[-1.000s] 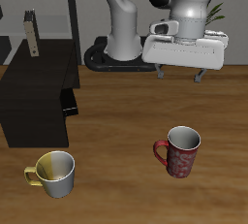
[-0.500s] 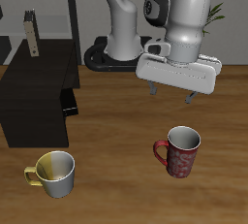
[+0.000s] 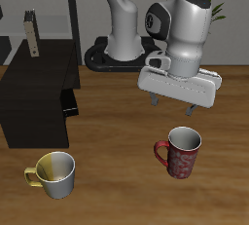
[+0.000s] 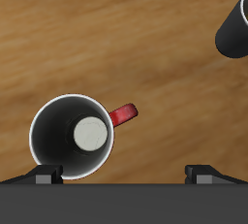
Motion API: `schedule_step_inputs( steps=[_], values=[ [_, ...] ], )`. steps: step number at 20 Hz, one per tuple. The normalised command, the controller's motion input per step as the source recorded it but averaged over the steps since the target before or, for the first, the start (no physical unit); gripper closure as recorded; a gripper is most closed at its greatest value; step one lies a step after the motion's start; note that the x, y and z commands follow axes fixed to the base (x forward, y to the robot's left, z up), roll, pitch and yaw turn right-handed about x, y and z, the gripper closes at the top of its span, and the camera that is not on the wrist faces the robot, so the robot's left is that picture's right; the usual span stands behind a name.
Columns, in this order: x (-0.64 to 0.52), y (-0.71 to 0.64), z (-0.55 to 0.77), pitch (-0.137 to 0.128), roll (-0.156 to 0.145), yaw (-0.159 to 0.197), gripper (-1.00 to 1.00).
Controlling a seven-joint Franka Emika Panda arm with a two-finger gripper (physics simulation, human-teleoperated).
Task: Yellow book upright top shelf and black book top region shelf and red mug top shelf
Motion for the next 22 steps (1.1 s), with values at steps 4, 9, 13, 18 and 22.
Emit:
schedule_step_inputs(
  steps=[4, 9, 13, 18, 22],
  values=[
    [-0.36, 0.57, 0.18, -0.047, 0.021, 0.214, -1.00],
    [-0.05, 0.48, 0.13, 0.005, -0.056, 0.242, -1.00],
    [0.28, 0.35, -0.11, 0.057, -0.069, 0.249, -1.00],
    [0.16, 0.11, -0.10, 0.050, -0.032, 0.202, -1.00],
    [0.22, 0.09, -0.10, 0.047, 0.002, 0.220, -1.00]
  ],
)
